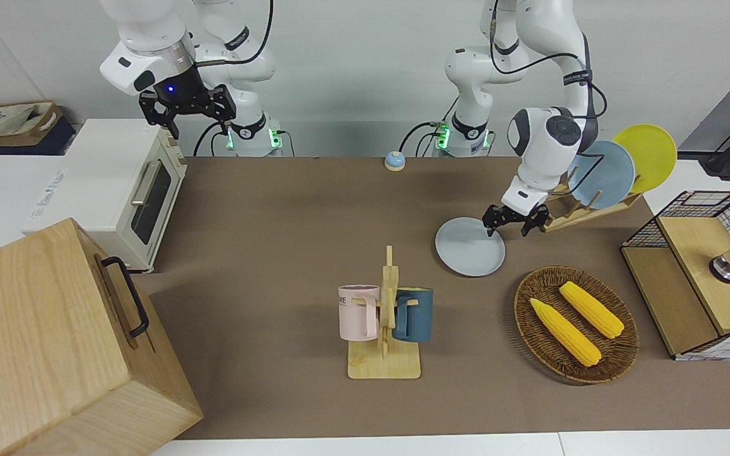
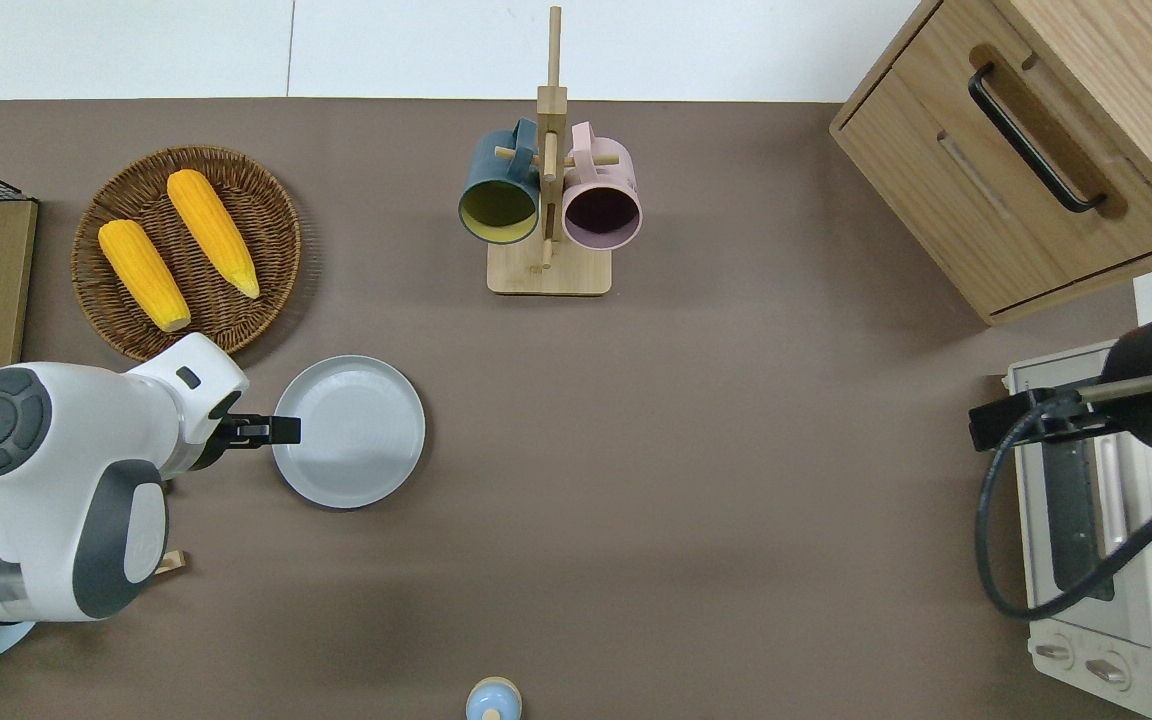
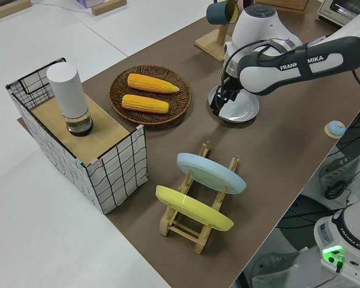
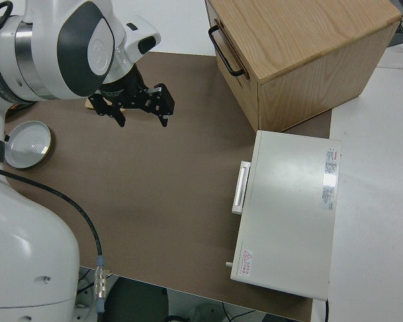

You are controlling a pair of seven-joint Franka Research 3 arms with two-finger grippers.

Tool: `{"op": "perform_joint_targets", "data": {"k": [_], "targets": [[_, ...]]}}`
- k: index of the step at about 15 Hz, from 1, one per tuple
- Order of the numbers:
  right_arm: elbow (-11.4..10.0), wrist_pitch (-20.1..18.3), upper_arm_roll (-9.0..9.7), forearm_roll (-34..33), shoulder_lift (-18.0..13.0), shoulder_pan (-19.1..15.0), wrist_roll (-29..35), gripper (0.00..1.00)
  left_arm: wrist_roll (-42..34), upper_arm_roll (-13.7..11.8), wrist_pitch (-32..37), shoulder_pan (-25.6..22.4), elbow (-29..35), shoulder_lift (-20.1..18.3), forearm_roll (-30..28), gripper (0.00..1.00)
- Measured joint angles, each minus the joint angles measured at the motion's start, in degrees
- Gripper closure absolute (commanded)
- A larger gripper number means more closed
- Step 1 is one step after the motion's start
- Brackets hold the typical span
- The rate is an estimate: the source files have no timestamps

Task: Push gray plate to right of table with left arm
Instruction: 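Lower the left gripper against the gray plate's rim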

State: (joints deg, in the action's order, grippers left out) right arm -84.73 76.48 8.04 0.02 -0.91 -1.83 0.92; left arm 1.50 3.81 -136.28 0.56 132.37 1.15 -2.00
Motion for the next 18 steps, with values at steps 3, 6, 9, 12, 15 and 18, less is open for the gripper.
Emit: {"op": "perform_joint_targets", "data": {"k": [3, 6, 9, 12, 15, 18], "targets": [[0.0, 0.0, 0.0, 0.0, 0.0, 0.0, 0.0, 0.017, 0.0, 0.0, -2.1, 0.0, 0.57, 1.36, 0.0, 0.01], [0.0, 0.0, 0.0, 0.0, 0.0, 0.0, 0.0, 0.017, 0.0, 0.0, -2.92, 0.0, 0.9, 2.08, 0.0, 0.01], [0.0, 0.0, 0.0, 0.0, 0.0, 0.0, 0.0, 0.017, 0.03, 0.0, -3.6, 0.0, 1.04, 2.58, 0.0, 0.01], [0.0, 0.0, 0.0, 0.0, 0.0, 0.0, 0.0, 0.017, 0.21, 0.0, -4.17, 0.0, 1.18, 2.89, 0.0, 0.01], [0.0, 0.0, 0.0, 0.0, 0.0, 0.0, 0.0, 0.017, 0.3, 0.0, -4.79, 0.0, 1.32, 3.39, 0.0, 0.01], [0.0, 0.0, 0.0, 0.0, 0.0, 0.0, 0.0, 0.017, 0.33, 0.0, -5.88, -0.01, 1.45, 4.52, 0.0, 0.11]]}}
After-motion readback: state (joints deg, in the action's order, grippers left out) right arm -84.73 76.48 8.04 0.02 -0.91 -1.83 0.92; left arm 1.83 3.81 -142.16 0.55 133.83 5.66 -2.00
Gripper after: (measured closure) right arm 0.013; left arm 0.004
